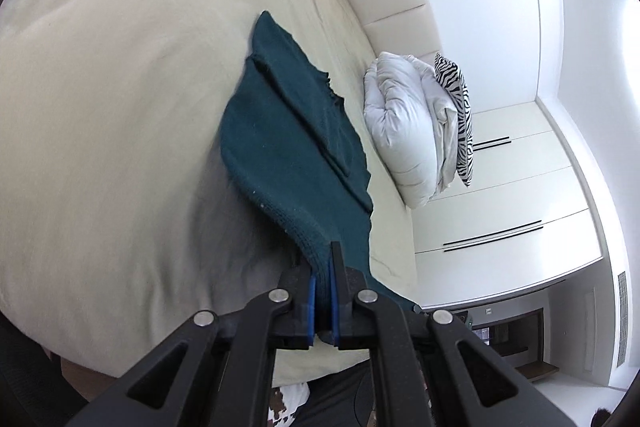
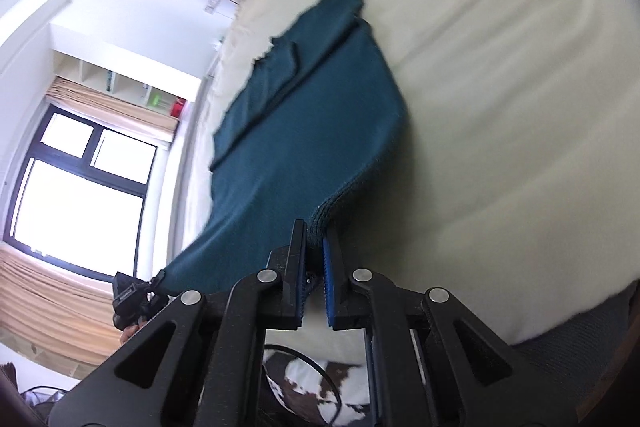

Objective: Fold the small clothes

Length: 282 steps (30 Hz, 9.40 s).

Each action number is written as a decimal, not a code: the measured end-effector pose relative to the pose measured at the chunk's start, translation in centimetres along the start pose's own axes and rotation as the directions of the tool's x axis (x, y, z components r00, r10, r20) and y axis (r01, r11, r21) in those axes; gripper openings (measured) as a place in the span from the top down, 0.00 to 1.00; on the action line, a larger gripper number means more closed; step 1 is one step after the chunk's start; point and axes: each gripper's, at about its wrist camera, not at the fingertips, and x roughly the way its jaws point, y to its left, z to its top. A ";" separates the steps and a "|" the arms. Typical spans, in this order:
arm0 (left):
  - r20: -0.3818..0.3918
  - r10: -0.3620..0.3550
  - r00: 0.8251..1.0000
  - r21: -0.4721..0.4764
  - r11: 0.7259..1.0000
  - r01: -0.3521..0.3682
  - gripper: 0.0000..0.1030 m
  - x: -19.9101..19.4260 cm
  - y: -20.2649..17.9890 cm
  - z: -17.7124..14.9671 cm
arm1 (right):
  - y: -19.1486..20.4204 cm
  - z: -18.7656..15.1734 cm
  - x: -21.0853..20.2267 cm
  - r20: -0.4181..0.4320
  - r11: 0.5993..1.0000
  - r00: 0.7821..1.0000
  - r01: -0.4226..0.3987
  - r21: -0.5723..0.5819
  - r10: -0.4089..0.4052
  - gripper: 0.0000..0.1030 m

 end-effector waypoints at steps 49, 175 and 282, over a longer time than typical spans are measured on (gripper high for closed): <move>0.112 0.166 0.980 -0.081 0.984 -0.157 0.59 24.6 3.2 30.5 | -2.6 36.0 29.2 0.153 0.965 0.958 0.220 0.144 -0.242 0.80; 0.216 0.546 0.809 0.601 0.579 -0.551 0.24 33.4 -5.2 12.2 | -4.9 26.3 29.4 -0.028 0.988 0.999 -0.034 0.154 0.038 0.85; -0.167 0.209 0.964 0.183 0.967 -0.178 0.92 31.5 -3.3 20.3 | 9.9 11.7 29.1 0.008 0.962 0.999 0.050 -0.270 -0.049 0.54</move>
